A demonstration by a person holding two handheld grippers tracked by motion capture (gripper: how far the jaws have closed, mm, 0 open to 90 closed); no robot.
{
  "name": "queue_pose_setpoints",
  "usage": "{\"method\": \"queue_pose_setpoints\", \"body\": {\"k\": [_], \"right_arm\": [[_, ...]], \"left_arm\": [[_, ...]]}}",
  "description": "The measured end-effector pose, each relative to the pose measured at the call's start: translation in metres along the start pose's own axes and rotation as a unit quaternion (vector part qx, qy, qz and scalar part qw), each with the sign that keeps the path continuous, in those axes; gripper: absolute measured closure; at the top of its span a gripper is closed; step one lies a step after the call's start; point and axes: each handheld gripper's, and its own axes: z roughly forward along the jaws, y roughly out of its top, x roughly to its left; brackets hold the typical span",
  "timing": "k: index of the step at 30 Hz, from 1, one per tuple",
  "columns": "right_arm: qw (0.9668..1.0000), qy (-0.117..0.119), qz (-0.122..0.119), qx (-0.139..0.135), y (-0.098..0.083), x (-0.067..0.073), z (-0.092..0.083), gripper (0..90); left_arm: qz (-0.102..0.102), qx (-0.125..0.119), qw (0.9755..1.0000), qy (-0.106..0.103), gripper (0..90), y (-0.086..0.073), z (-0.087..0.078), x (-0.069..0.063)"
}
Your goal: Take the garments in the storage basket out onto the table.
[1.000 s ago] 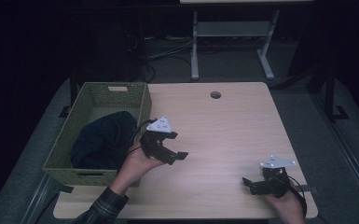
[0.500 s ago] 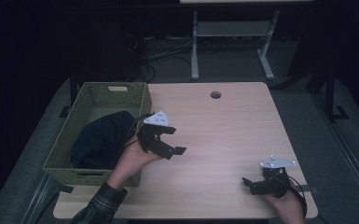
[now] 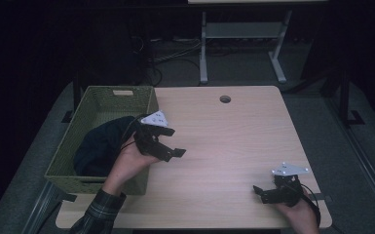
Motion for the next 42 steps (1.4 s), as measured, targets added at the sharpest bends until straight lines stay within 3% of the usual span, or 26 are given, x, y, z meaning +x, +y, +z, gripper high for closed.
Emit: {"method": "queue_pose_setpoints", "body": {"k": [22,42], "right_arm": [[1.0000,0.001,-0.001,0.000,0.000,0.000,0.000,2.4],[1.0000,0.001,-0.001,0.000,0.000,0.000,0.000,2.4]], "left_arm": [[-0.017,0.004,0.9992,0.036,14.5,-0.008,-0.043,0.016],[-0.041,0.001,0.9958,0.082,14.7,-0.025,-0.083,0.035]]}}
